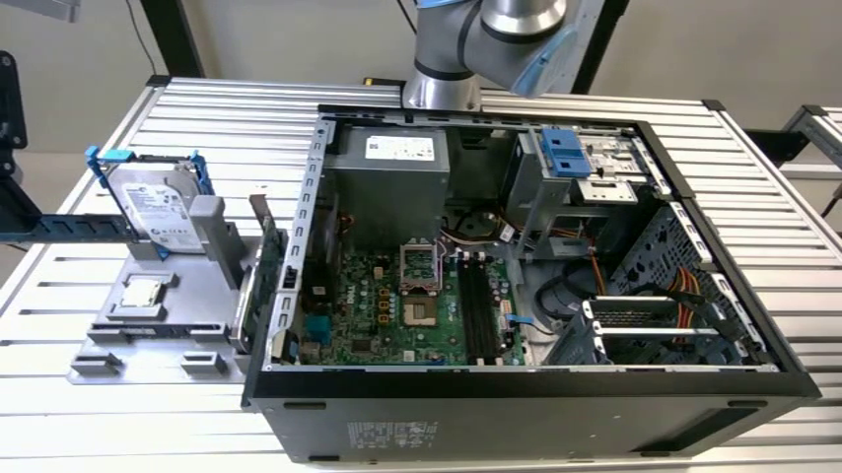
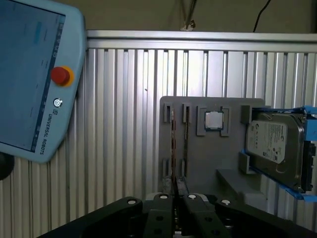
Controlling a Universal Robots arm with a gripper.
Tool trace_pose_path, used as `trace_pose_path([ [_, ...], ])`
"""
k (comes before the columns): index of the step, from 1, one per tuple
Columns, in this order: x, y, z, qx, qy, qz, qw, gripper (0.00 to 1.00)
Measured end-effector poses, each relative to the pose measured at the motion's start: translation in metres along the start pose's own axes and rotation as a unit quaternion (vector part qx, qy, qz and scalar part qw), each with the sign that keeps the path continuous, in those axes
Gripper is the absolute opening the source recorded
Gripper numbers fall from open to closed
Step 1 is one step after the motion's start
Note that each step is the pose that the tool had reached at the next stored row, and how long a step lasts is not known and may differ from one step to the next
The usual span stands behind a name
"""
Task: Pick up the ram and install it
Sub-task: 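Pick up the ram and move it above insertion slot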
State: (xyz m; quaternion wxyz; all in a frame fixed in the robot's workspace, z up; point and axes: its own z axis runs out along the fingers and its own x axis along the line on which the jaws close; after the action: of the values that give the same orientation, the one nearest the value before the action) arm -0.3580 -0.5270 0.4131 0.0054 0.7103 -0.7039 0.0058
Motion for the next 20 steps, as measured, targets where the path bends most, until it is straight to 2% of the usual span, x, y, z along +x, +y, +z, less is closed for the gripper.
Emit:
trace_pose_path([
  [17, 0.0002, -0.0224, 0.0000, -0.0019, 0.0000, 0.000, 1.0000, 0.00],
  [20, 0.0003, -0.0237, 0.0000, -0.0021, 0.0000, 0.000, 1.0000, 0.00],
])
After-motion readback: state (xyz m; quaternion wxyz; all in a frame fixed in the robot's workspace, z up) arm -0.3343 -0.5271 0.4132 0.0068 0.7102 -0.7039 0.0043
